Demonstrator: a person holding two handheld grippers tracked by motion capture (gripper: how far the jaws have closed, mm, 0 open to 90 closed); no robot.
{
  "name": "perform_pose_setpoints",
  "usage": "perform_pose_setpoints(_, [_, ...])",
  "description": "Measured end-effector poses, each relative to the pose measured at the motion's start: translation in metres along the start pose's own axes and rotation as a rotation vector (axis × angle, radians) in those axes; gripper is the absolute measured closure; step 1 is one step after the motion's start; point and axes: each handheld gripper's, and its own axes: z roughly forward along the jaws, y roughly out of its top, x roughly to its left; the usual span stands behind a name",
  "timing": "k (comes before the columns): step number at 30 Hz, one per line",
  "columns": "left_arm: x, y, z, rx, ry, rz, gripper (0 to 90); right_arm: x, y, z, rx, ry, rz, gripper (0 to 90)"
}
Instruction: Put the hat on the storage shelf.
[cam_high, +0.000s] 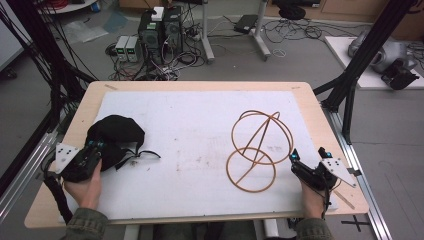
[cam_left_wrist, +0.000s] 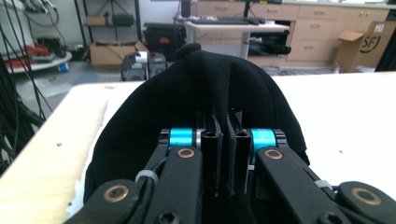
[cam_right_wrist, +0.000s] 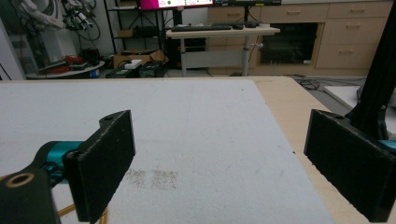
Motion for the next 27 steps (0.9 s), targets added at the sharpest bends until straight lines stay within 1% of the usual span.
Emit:
perform_pose_setpoints(2, [-0.001,0.004,-0.002,-0.016,0.002,0.007,86.6,0.001,0.000,0.000,0.000,0.003,0.007,7.9])
perform_pose_setpoints(8, [-0.005,0.017,-0.010,-0.081,0.006,0.012,86.5,0.000,0.000,-0.001,-0.004,0.005,0.003,7.9])
perform_pose_setpoints(10, [-0.006,0.021,-0.012,-0.104,0.001,0.009,86.5,0.000,0.000,-0.001,-0.002,0.003,0.009,7.9])
perform_pose_setpoints(16, [-0.011,0.032,-0.017,-0.157,-0.007,0.020,86.4,-0.001,0.001,-0.002,-0.010,0.007,0.004,7.9])
perform_pose_setpoints(23, [-0.020,0.045,-0.024,-0.220,-0.029,0.025,86.4,-0.003,0.001,-0.003,-0.006,0.001,0.011,7.9])
perform_pose_setpoints(27, [-0.024,0.055,-0.028,-0.259,-0.051,0.024,86.3,-0.004,0.001,-0.004,-0.011,-0.003,0.015,8.0])
